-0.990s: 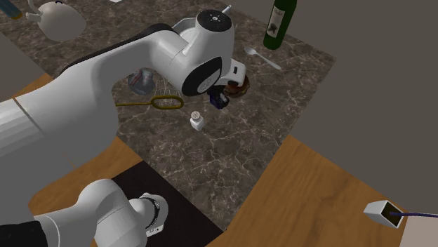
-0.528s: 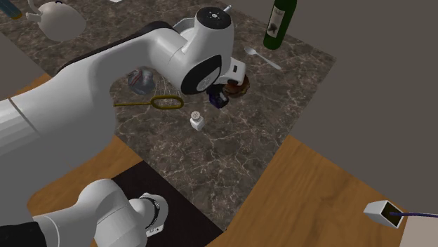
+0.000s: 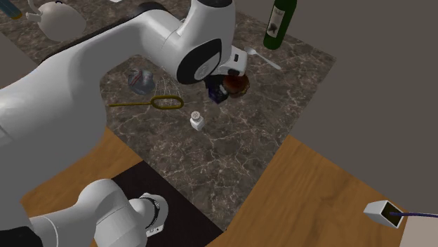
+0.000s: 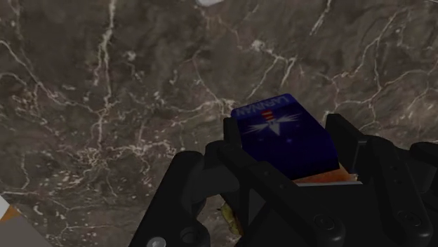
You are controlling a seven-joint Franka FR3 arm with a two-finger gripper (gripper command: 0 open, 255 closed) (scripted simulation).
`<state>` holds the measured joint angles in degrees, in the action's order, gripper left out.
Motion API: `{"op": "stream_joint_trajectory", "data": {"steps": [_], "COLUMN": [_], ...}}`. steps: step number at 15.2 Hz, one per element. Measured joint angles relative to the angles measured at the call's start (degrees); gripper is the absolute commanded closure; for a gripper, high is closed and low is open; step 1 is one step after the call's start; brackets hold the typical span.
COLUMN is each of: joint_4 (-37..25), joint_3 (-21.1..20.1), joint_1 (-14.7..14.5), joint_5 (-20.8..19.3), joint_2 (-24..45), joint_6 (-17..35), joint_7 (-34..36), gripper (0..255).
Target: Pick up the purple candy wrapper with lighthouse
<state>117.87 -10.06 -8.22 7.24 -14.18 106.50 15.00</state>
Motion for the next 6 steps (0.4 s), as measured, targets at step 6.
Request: {"op": "stream_joint_trajectory", "data": {"steps": [6], "joint_4": [-4.64], "joint_3": [0.17], "joint_1": [0.11], "joint_5": [-0.20], "joint_2": [0.22], "joint_6": [-4.42], "joint_7": [0.30], "gripper": [255]}}
